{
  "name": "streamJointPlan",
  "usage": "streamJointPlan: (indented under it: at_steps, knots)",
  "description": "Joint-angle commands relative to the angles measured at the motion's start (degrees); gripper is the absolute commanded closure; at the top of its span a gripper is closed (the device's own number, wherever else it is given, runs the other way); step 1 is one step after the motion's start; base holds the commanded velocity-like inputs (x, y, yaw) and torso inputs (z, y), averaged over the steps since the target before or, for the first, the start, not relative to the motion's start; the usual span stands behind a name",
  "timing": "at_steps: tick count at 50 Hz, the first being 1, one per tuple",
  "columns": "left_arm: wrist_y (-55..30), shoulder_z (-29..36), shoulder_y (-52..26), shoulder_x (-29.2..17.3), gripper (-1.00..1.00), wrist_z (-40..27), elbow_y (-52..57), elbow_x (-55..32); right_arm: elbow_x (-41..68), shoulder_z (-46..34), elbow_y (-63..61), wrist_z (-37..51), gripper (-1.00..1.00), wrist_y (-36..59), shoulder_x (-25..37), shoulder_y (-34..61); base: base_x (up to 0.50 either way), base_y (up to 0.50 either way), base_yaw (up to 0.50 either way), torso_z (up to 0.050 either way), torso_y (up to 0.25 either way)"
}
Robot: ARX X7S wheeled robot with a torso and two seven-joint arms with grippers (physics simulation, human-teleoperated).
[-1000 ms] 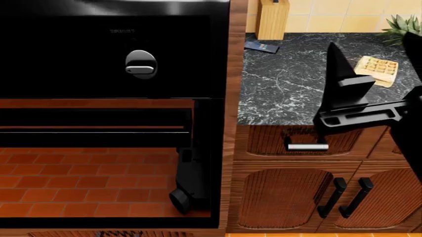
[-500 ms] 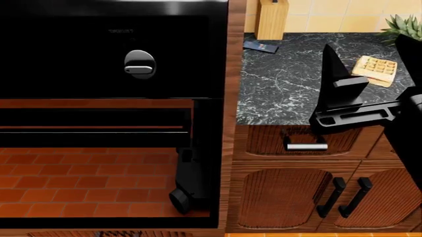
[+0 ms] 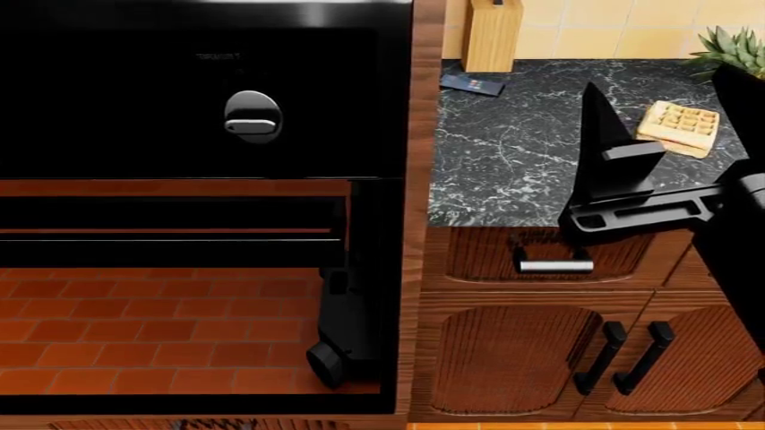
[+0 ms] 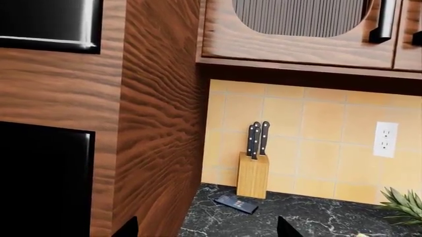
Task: Open the microwave door
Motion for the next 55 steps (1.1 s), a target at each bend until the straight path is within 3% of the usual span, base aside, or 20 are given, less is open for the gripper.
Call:
streamJointPlan:
  at_steps: [1,15,24,37,55]
  knots:
    - [-5.2,-4.8,7.6,-8.6,-1.00,-12.4,-3.6,3.4,-0.7,0.6,-0.4,-0.7,-1.00,-0.4,0.1,-1.1,0.00,0.00,0.00,0.000,0.000]
    - [-7.0,-4.3,8.9,-12.8,-1.00,-11.1,-4.5,2.3,-2.1,1.2,-0.5,-1.9,-1.00,-0.5,-0.3,-2.7,0.00,0.00,0.00,0.000,0.000]
    - [-12.2,0.3,3.7,-12.0,-1.00,-6.6,-10.2,7.0,-1.9,2.0,-1.0,-1.9,-1.00,-1.0,0.2,-3.8,0.00,0.00,0.00,0.000,0.000]
    - [-26.3,13.8,-13.2,-6.1,-1.00,3.3,-23.6,20.2,-3.1,4.5,-2.1,-3.2,-1.00,-1.8,0.4,-7.8,0.00,0.00,0.00,0.000,0.000]
    - [-30.3,17.4,-19.9,-8.6,-1.00,8.2,-27.7,27.7,-4.0,5.0,-2.1,-4.2,-1.00,-1.9,0.5,-8.9,0.00,0.00,0.00,0.000,0.000]
